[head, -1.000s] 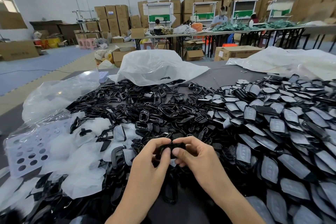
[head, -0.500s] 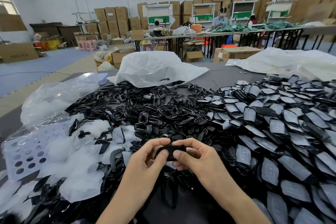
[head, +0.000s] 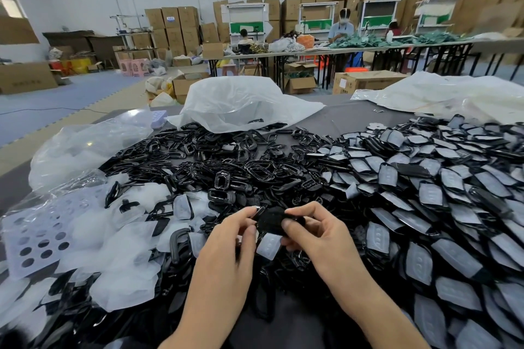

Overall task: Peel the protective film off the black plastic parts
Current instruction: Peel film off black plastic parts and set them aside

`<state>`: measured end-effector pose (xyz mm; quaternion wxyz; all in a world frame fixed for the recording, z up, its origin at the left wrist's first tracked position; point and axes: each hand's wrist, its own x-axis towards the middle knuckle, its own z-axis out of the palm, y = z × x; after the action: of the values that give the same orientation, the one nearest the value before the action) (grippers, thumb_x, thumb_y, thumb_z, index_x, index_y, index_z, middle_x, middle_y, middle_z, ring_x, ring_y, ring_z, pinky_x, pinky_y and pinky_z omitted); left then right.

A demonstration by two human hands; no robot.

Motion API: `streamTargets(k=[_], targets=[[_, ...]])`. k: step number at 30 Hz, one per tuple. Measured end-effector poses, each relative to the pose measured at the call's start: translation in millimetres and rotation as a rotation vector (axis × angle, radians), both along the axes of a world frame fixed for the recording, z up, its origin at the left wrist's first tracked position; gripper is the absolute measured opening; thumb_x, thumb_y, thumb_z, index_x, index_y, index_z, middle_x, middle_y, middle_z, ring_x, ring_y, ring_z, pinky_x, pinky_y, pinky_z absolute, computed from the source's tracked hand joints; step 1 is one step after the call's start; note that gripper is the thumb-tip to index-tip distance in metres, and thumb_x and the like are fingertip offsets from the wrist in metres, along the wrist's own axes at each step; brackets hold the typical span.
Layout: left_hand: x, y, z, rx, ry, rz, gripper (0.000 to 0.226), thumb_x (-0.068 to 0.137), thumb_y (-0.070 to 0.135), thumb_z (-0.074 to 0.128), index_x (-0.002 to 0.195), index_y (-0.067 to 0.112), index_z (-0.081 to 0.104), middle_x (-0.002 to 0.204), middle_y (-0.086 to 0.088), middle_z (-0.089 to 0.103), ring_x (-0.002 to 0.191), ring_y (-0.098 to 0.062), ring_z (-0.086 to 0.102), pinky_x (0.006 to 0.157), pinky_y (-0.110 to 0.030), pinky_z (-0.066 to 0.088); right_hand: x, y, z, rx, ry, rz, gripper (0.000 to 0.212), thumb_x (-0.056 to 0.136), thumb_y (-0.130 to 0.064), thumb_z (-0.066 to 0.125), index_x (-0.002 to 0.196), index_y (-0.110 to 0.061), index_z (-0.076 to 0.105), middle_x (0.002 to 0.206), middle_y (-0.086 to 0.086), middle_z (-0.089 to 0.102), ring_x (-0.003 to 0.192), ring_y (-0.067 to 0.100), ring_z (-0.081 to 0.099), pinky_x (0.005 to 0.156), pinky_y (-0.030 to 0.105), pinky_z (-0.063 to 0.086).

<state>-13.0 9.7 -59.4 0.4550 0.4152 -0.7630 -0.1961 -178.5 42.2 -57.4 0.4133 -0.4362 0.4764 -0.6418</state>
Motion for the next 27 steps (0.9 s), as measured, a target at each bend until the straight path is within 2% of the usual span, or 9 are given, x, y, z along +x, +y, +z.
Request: streamTargets(k=[3, 6, 8, 10, 13, 17, 20, 23, 27], targets=[[-2, 2, -9, -0.158, -0.294, 0.012, 0.031, 0.096, 0.050, 0.052, 0.121, 0.034, 0.059, 0.106, 0.021, 0.058, 0.099, -0.002, 0.057, 0.083, -0.024, 0.049, -6, -2, -1, 0.013, -0.095, -0.078, 0.011, 0.092, -0.004, 0.069, 0.096, -0.014, 0.069, 0.073, 0.006, 0.074, 0.067, 0.016, 0.070, 0.066, 0.021, 0.056], [-7, 2, -16, -0.217, -0.492, 0.046, 0.035, 0.077, 0.040, 0.079, 0.107, 0.023, 0.072, 0.101, 0.009, 0.066, 0.089, -0.016, 0.065, 0.074, -0.035, 0.055, -8, -5, -4, 0.041, -0.159, -0.129, 0.012, 0.092, -0.003, 0.068, 0.098, -0.013, 0.068, 0.072, 0.005, 0.073, 0.065, 0.015, 0.070, 0.064, 0.020, 0.056], [-8, 2, -18, -0.199, -0.512, 0.062, 0.025, 0.075, 0.030, 0.085, 0.096, 0.023, 0.073, 0.093, 0.010, 0.067, 0.082, -0.018, 0.066, 0.070, -0.036, 0.056, -9, -6, -4, 0.049, -0.190, -0.143, 0.012, 0.091, -0.003, 0.069, 0.100, -0.012, 0.067, 0.071, 0.004, 0.072, 0.065, 0.015, 0.070, 0.063, 0.020, 0.056], [-6, 1, -16, -0.185, -0.431, 0.076, 0.006, 0.087, 0.029, 0.073, 0.091, 0.026, 0.070, 0.094, 0.014, 0.064, 0.084, -0.014, 0.063, 0.073, -0.034, 0.054, -9, -6, -4, 0.049, -0.215, -0.156, 0.012, 0.091, -0.003, 0.069, 0.100, -0.012, 0.068, 0.069, 0.002, 0.071, 0.065, 0.015, 0.071, 0.063, 0.020, 0.056], [-5, 0, -10, -0.036, -0.150, 0.087, 0.018, 0.097, 0.038, 0.051, 0.097, 0.030, 0.068, 0.098, 0.021, 0.057, 0.093, -0.003, 0.057, 0.081, -0.021, 0.045, -10, -6, -4, 0.048, -0.249, -0.170, 0.012, 0.091, -0.004, 0.070, 0.099, -0.013, 0.068, 0.070, 0.000, 0.072, 0.067, 0.016, 0.072, 0.062, 0.019, 0.056], [-8, 2, 2, 0.211, 0.177, -0.014, 0.013, 0.098, 0.031, 0.056, 0.100, 0.038, 0.067, 0.085, 0.013, 0.068, 0.076, -0.002, 0.063, 0.068, -0.009, 0.043, -6, -6, -2, 0.056, -0.403, -0.095, 0.015, 0.088, -0.003, 0.070, 0.101, -0.008, 0.065, 0.080, 0.007, 0.076, 0.076, 0.024, 0.075, 0.064, 0.027, 0.060], [-11, 5, 6, 0.323, 0.245, -0.091, 0.012, 0.097, 0.021, 0.059, 0.090, 0.028, 0.066, 0.073, -0.003, 0.064, 0.064, -0.015, 0.057, 0.058, -0.014, 0.043, 1, -6, 1, 0.076, -0.579, 0.064, 0.028, 0.073, -0.009, 0.074, 0.099, -0.009, 0.064, 0.090, 0.013, 0.076, 0.080, 0.028, 0.076, 0.065, 0.033, 0.062], [-12, 8, 8, 0.414, 0.295, -0.135, 0.011, 0.092, 0.018, 0.066, 0.084, 0.024, 0.061, 0.063, 0.005, 0.057, 0.055, -0.008, 0.046, 0.052, -0.016, 0.038, 7, -5, 1, 0.091, -0.644, 0.158, 0.029, 0.070, -0.009, 0.074, 0.098, -0.010, 0.066, 0.092, 0.016, 0.075, 0.082, 0.029, 0.076, 0.064, 0.032, 0.062], [-11, 10, 9, 0.419, 0.273, -0.125, 0.011, 0.092, 0.026, 0.067, 0.085, 0.025, 0.059, 0.059, 0.009, 0.054, 0.050, -0.005, 0.042, 0.047, -0.017, 0.034, 9, -5, 2, 0.104, -0.657, 0.174, 0.031, 0.071, -0.009, 0.075, 0.100, -0.011, 0.065, 0.093, 0.017, 0.074, 0.077, 0.028, 0.076, 0.063, 0.031, 0.062]])
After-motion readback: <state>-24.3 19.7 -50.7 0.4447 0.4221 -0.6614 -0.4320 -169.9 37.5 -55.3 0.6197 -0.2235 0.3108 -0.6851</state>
